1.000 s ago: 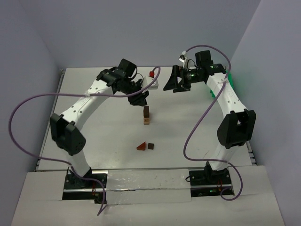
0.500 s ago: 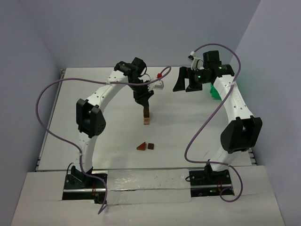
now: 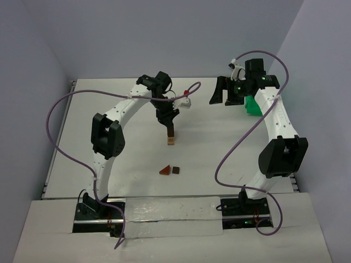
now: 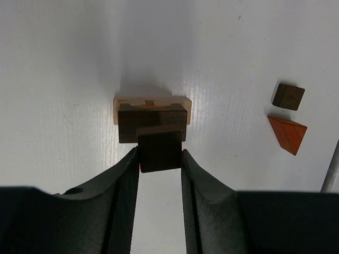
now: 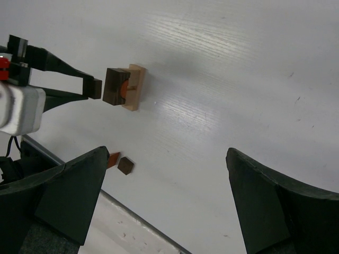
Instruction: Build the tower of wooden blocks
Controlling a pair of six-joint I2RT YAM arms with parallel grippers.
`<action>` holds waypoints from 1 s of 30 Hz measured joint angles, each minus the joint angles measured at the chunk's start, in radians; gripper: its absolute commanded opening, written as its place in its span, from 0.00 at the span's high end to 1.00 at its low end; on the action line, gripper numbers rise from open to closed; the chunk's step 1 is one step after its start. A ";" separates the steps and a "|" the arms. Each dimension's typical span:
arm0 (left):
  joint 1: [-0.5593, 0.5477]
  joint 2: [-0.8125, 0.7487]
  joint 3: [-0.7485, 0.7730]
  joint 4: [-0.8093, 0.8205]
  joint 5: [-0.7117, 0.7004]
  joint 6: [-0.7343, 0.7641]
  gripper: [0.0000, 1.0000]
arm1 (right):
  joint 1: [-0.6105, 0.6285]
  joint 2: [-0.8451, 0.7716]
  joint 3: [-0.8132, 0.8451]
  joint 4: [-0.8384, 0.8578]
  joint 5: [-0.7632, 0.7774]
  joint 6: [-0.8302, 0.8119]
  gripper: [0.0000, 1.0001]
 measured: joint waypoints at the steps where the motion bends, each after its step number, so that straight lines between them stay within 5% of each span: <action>1: 0.000 0.000 -0.013 0.005 -0.003 0.002 0.99 | 0.000 0.000 0.000 0.000 0.000 0.000 0.00; 30: -0.002 0.035 -0.025 0.038 -0.049 0.030 0.96 | -0.004 0.000 0.000 -0.001 -0.001 0.000 0.00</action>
